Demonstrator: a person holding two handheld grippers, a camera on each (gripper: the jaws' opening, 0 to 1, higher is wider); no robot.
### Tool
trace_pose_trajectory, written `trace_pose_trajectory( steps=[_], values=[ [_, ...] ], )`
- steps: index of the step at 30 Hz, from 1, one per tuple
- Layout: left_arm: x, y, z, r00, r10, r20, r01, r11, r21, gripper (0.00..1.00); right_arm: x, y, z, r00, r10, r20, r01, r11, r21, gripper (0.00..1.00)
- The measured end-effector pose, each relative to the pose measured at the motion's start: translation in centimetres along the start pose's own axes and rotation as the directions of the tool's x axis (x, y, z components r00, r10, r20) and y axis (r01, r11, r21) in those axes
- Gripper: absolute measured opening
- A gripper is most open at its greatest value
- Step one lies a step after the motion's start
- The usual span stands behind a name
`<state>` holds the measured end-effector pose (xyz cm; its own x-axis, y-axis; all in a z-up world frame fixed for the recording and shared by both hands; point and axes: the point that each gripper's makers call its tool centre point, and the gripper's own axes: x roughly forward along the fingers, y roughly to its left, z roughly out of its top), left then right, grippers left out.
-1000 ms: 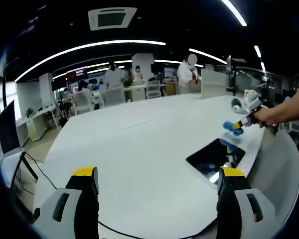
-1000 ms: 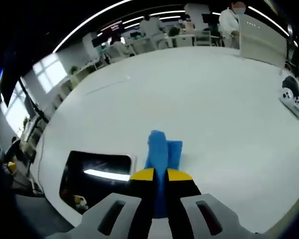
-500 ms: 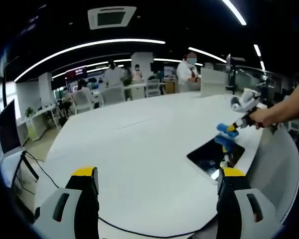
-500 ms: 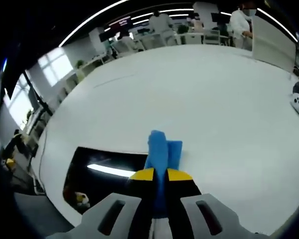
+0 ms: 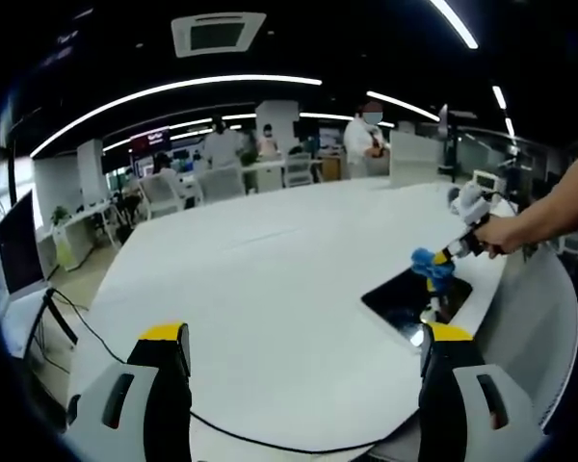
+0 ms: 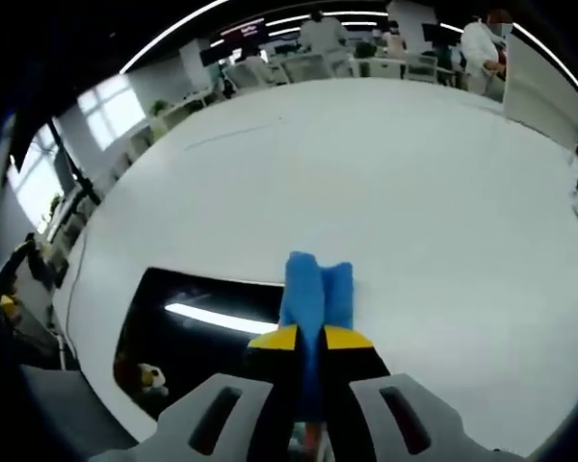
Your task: Wipe the mirror surface with the cleaning cloth until all visible marks leave the cleaned area.
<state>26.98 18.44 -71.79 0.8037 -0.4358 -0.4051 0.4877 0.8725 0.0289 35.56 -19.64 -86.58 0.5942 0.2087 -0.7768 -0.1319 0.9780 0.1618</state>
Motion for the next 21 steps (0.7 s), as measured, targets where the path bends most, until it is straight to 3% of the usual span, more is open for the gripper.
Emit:
trace_pose_trajectory(
  steps=[11, 21],
  values=[
    [-0.4, 0.5, -0.3, 1.0, 0.015, -0.002, -0.015, 1.0, -0.005, 1.0, 0.7, 2.3, 0.1, 1.0, 0.02, -0.021, -0.019, 1.0, 0.014, 0.01],
    [-0.3, 0.8, -0.1, 1.0, 0.011, 0.0, -0.011, 1.0, -0.001, 1.0, 1.9, 7.4, 0.2, 0.995, 0.089, -0.035, -0.09, 0.996, -0.028, 0.01]
  ],
)
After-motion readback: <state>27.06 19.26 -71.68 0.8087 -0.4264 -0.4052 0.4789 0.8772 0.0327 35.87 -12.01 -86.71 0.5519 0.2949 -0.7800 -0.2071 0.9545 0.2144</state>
